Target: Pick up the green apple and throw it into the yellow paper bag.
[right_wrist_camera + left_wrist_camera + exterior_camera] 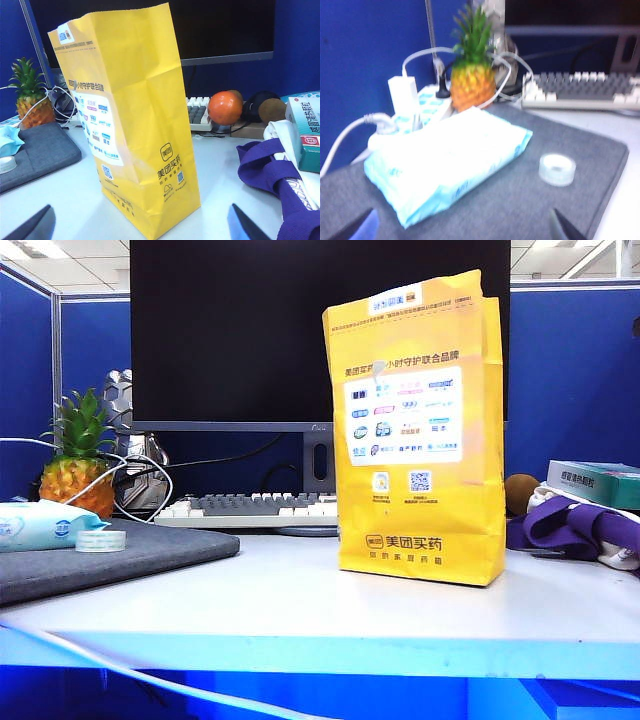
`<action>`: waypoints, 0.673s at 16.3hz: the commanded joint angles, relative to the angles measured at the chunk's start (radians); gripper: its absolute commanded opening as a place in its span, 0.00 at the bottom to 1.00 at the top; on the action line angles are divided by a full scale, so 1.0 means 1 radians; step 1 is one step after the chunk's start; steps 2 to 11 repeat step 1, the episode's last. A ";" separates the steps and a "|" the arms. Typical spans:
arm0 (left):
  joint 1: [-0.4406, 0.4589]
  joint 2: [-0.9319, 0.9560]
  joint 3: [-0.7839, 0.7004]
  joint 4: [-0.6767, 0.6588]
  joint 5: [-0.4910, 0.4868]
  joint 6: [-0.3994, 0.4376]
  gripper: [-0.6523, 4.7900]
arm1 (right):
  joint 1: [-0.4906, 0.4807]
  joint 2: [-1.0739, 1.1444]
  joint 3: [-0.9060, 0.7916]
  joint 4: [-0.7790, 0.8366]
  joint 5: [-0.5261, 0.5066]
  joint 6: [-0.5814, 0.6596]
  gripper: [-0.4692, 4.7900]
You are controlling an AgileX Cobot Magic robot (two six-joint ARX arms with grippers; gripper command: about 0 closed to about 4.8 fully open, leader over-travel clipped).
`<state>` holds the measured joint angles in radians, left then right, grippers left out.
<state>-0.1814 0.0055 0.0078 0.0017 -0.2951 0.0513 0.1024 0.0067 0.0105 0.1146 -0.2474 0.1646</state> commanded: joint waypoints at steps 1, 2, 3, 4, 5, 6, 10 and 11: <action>0.000 -0.001 0.001 -0.024 0.003 0.000 1.00 | 0.000 0.000 -0.008 0.016 -0.002 0.000 1.00; 0.000 -0.001 0.001 -0.024 0.003 0.000 1.00 | 0.000 0.000 -0.008 0.016 -0.002 0.000 1.00; 0.000 -0.001 0.001 -0.024 0.003 0.000 1.00 | 0.000 0.000 -0.008 0.016 -0.002 0.000 1.00; 0.000 -0.001 0.001 -0.024 0.003 0.000 1.00 | 0.000 0.000 -0.008 0.016 -0.002 0.000 1.00; 0.000 -0.001 0.001 -0.024 0.003 0.000 1.00 | 0.000 0.000 -0.008 0.016 -0.002 0.000 1.00; 0.000 -0.001 0.001 -0.024 0.003 0.000 1.00 | 0.000 0.000 -0.008 0.016 -0.002 0.000 1.00; 0.000 -0.001 0.001 -0.024 0.003 0.000 1.00 | 0.000 0.000 -0.008 0.016 -0.002 0.000 1.00; 0.000 -0.001 0.001 -0.024 0.003 0.000 1.00 | 0.000 0.000 -0.008 0.016 -0.002 0.000 1.00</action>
